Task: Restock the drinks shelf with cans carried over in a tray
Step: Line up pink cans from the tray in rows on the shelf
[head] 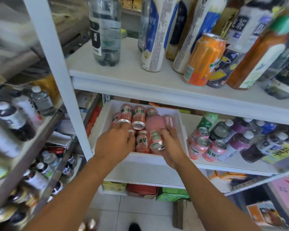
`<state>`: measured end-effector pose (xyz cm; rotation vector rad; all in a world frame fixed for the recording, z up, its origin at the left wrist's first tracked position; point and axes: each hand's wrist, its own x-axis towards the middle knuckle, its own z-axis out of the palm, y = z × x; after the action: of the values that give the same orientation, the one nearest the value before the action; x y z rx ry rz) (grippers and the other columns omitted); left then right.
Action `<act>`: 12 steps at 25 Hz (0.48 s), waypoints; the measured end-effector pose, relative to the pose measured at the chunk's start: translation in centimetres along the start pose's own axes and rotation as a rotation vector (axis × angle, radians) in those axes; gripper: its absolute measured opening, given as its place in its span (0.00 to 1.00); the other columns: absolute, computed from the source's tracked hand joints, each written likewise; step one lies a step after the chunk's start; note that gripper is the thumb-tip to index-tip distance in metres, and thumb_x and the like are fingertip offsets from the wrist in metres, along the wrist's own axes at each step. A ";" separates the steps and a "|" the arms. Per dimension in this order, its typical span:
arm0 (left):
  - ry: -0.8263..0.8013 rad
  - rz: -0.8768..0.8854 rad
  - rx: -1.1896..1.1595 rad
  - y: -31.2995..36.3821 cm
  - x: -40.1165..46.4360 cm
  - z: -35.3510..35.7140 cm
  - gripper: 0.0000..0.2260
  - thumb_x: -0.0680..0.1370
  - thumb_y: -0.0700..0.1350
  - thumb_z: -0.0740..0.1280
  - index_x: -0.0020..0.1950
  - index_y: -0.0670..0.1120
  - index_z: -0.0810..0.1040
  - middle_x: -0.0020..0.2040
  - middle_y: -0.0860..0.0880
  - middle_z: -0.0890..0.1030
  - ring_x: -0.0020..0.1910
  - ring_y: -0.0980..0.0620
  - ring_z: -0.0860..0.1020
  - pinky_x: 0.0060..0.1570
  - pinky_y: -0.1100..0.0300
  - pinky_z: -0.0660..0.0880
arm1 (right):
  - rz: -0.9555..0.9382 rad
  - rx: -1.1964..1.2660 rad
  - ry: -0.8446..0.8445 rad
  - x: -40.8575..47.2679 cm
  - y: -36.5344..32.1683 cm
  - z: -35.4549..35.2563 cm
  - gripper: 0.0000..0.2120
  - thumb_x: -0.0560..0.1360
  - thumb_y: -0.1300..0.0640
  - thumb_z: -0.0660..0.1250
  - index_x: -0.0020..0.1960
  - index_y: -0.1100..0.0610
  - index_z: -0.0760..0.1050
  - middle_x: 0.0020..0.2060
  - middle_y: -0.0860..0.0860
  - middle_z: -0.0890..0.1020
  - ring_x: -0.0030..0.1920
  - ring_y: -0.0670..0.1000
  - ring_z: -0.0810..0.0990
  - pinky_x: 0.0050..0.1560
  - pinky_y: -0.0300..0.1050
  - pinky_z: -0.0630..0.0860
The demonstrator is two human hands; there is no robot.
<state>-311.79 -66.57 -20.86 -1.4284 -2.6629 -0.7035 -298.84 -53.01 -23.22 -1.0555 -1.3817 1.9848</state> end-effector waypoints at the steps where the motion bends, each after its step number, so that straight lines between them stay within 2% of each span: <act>1: 0.006 0.001 0.006 -0.2 -0.8 -0.8 0.15 0.80 0.52 0.58 0.64 0.50 0.72 0.58 0.47 0.78 0.52 0.44 0.79 0.44 0.54 0.75 | 0.036 0.013 -0.061 -1.1 0.2 0.5 0.24 0.73 0.54 0.72 0.66 0.49 0.68 0.57 0.57 0.81 0.51 0.59 0.83 0.51 0.60 0.80; 3: 0.009 -0.009 0.030 -0.7 -2.5 -2.4 0.15 0.80 0.52 0.58 0.64 0.49 0.72 0.56 0.46 0.78 0.51 0.43 0.79 0.41 0.54 0.73 | 0.063 -0.040 -0.152 -3.0 0.7 1.8 0.31 0.70 0.55 0.76 0.68 0.50 0.66 0.58 0.56 0.81 0.53 0.59 0.83 0.53 0.61 0.79; 6: 0.021 -0.045 0.063 -1.6 -5.2 -4.8 0.14 0.80 0.52 0.58 0.62 0.49 0.72 0.54 0.48 0.79 0.50 0.45 0.79 0.42 0.52 0.75 | 0.081 0.005 -0.214 -5.1 1.3 3.6 0.25 0.74 0.62 0.71 0.68 0.54 0.67 0.57 0.56 0.81 0.51 0.57 0.83 0.52 0.57 0.79; 8: 0.044 -0.108 0.070 -2.5 -6.9 -6.5 0.13 0.80 0.53 0.58 0.61 0.49 0.73 0.55 0.49 0.79 0.51 0.45 0.79 0.41 0.52 0.75 | 0.110 0.083 -0.298 -6.2 1.4 4.8 0.25 0.75 0.58 0.70 0.70 0.58 0.68 0.56 0.57 0.82 0.50 0.54 0.83 0.51 0.51 0.79; 10: 0.064 -0.174 0.103 -3.2 -8.7 -8.3 0.13 0.80 0.53 0.58 0.62 0.50 0.72 0.57 0.49 0.78 0.50 0.45 0.79 0.40 0.52 0.75 | 0.149 0.166 -0.394 -7.0 1.2 6.2 0.30 0.71 0.54 0.69 0.70 0.60 0.68 0.55 0.58 0.82 0.50 0.52 0.83 0.48 0.47 0.79; 12: 0.077 -0.233 0.132 -3.5 -10.3 -9.7 0.13 0.81 0.53 0.57 0.62 0.50 0.72 0.57 0.49 0.78 0.51 0.45 0.79 0.41 0.52 0.76 | 0.171 0.194 -0.476 -7.8 0.5 7.4 0.27 0.73 0.54 0.67 0.70 0.61 0.67 0.57 0.59 0.81 0.52 0.54 0.83 0.47 0.47 0.80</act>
<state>-310.36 -80.26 -16.01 -1.0507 -2.7835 -0.5703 -300.36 -63.10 -19.93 -0.6551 -1.3170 2.5559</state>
